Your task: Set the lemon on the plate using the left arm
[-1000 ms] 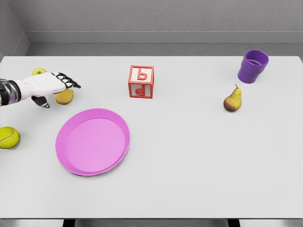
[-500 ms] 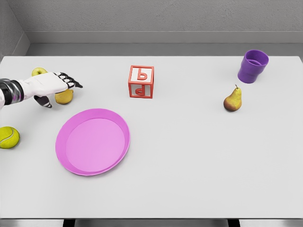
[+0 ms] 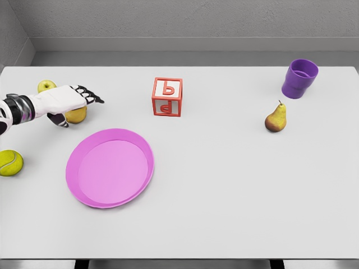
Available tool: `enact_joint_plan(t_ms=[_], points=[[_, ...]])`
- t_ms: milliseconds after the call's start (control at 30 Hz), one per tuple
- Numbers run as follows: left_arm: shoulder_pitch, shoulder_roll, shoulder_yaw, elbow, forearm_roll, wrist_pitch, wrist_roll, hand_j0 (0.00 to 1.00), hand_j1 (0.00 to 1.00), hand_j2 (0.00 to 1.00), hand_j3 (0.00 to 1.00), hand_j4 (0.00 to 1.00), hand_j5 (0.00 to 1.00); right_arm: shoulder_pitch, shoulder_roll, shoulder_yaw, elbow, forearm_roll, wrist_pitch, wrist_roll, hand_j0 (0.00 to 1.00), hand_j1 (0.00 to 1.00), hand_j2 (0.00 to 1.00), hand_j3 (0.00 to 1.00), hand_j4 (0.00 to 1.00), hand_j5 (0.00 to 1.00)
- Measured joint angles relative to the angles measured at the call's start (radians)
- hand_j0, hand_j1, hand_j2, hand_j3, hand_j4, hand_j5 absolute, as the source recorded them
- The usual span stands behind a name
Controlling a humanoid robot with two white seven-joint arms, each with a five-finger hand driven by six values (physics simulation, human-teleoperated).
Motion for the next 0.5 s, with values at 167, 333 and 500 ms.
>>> enact_joint_plan(t_ms=[167,333,500], points=[[0.0,-0.001,-0.001,0.005,-0.001,0.0,0.005,1.0,1.0,1.0,1.0,1.0,1.0,0.0,0.0,0.0,0.0,0.0,0.0,0.0,1.0,1.0,1.0,1.0,1.0,1.0],[-0.002,-0.001,-0.001,0.008,-0.001,0.0,0.004,1.0,1.0,1.0,1.0,1.0,1.0,0.0,0.0,0.0,0.0,0.0,0.0,0.0,1.0,1.0,1.0,1.0,1.0,1.0],[-0.008,0.001,-0.002,0.009,0.0,0.0,0.003,1.0,1.0,1.0,1.0,1.0,1.0,0.0,0.0,0.0,0.0,0.0,0.0,0.0,1.0,1.0,1.0,1.0,1.0,1.0]])
